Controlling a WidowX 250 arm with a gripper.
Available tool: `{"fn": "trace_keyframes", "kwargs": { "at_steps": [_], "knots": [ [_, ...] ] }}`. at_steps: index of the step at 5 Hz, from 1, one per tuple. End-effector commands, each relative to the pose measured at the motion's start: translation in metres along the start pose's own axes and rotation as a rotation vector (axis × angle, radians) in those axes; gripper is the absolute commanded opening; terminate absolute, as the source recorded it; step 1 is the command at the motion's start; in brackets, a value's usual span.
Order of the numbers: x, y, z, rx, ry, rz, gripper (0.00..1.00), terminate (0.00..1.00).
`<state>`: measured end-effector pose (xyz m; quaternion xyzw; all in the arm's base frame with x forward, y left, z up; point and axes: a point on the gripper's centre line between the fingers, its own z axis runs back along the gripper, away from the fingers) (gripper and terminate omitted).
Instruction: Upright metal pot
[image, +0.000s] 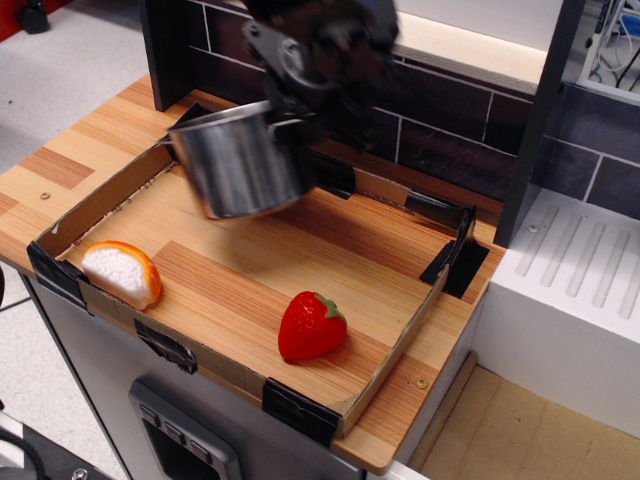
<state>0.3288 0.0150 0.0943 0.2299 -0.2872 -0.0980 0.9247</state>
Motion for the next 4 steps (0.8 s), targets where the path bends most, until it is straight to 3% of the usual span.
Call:
{"fn": "trace_keyframes", "kwargs": {
  "at_steps": [1,2,3,4],
  "knots": [
    [-0.007,-0.019,-0.013,0.163,-0.123,-0.013,0.00,0.00],
    [-0.009,-0.018,-0.015,0.081,0.021,0.033,1.00,0.00],
    [-0.008,-0.015,-0.009,0.002,0.129,0.128,1.00,0.00],
    [-0.001,-0.011,-0.002,-0.077,0.274,0.239,1.00,0.00]
  ]
}}
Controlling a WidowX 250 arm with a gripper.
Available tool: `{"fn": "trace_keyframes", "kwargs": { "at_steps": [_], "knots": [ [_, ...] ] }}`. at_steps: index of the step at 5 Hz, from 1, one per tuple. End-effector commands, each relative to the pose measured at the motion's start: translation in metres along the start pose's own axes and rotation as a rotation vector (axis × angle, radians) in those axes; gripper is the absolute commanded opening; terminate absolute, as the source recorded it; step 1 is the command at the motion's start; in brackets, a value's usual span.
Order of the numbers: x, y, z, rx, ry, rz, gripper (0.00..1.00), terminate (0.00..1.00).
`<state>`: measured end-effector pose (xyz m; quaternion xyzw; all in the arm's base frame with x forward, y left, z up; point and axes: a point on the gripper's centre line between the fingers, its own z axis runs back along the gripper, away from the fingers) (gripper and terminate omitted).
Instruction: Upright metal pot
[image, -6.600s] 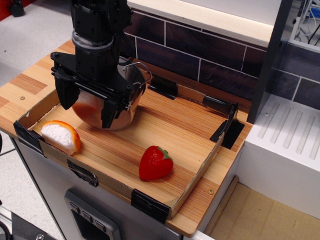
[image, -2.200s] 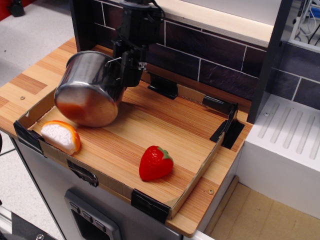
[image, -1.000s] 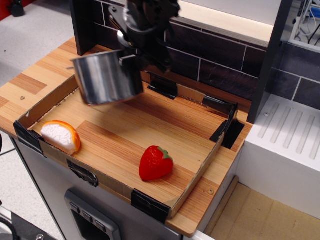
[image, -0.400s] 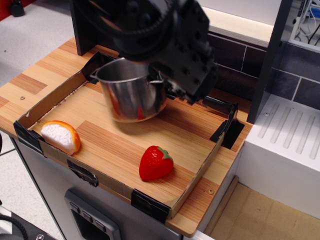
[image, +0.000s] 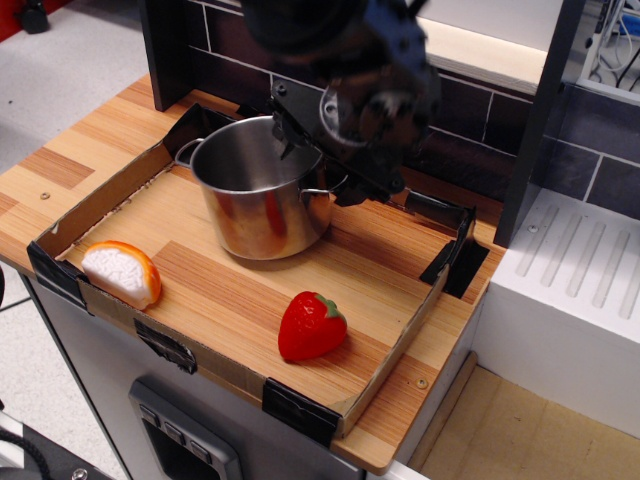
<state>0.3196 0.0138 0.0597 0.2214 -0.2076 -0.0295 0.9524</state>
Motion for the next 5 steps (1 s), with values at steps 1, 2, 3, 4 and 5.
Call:
{"fn": "trace_keyframes", "kwargs": {
  "at_steps": [1,2,3,4,5],
  "knots": [
    [0.025,0.007,0.021,-0.160,0.288,0.152,1.00,0.00],
    [0.029,0.012,0.029,-0.292,0.344,0.177,1.00,0.00],
    [0.035,0.028,0.052,-0.386,0.358,0.186,1.00,0.00],
    [0.038,0.043,0.071,-0.409,0.327,0.177,1.00,0.00],
    [0.038,0.043,0.071,-0.409,0.327,0.177,1.00,1.00]
  ]
}}
